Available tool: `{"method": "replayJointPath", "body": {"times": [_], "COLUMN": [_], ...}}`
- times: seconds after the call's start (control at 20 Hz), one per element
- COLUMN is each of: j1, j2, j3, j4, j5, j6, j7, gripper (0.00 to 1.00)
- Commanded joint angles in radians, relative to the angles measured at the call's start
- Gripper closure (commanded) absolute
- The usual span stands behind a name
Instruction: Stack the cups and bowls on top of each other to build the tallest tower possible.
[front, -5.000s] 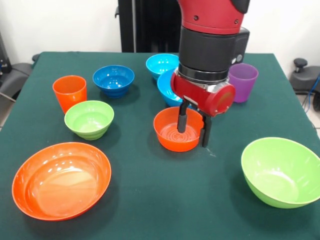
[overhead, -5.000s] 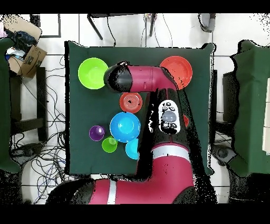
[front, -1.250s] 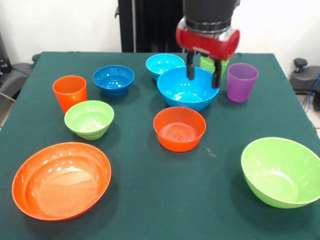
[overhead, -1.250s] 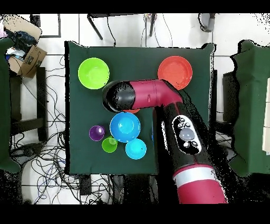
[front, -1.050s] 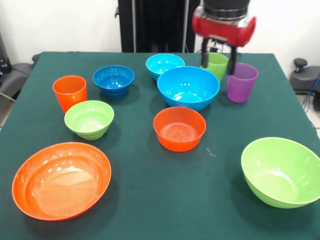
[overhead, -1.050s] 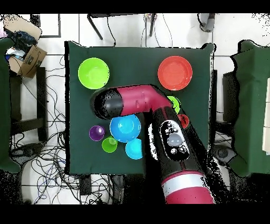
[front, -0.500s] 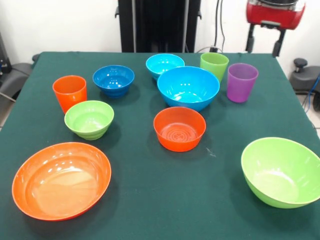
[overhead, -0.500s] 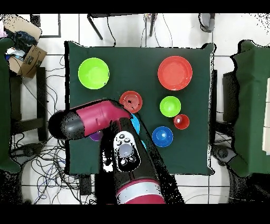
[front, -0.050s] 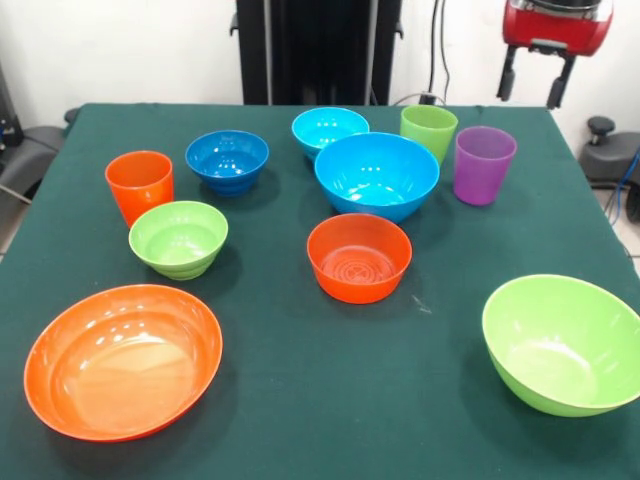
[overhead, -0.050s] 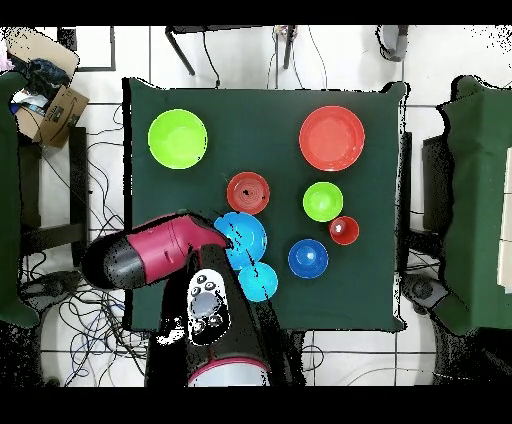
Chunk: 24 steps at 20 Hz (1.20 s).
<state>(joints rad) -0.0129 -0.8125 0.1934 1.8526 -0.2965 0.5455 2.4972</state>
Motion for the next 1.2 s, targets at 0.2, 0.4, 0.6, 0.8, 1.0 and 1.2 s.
{"method": "replayJointPath", "body": {"times": [0.2, 0.4, 0.6, 0.8, 1.0, 1.2], "j1": [0.055, 0.09, 0.1, 0.115, 0.101, 0.113], "j2": [0.084, 0.11, 0.137, 0.147, 0.152, 0.169], "j3": [-0.144, -0.188, -0.199, -0.208, -0.184, -0.19], "j4": [0.054, 0.047, 0.038, 0.039, 0.057, 0.057], "j5": [-0.027, -0.014, 0.018, 0.045, 0.075, 0.091], "j6": [-0.154, -0.19, -0.223, -0.231, -0.244, -0.257], "j7": [0.178, 0.18, 0.169, 0.16, 0.142, 0.148], "gripper": [0.0, 0.0, 0.0, 0.0, 0.0, 0.0]}}
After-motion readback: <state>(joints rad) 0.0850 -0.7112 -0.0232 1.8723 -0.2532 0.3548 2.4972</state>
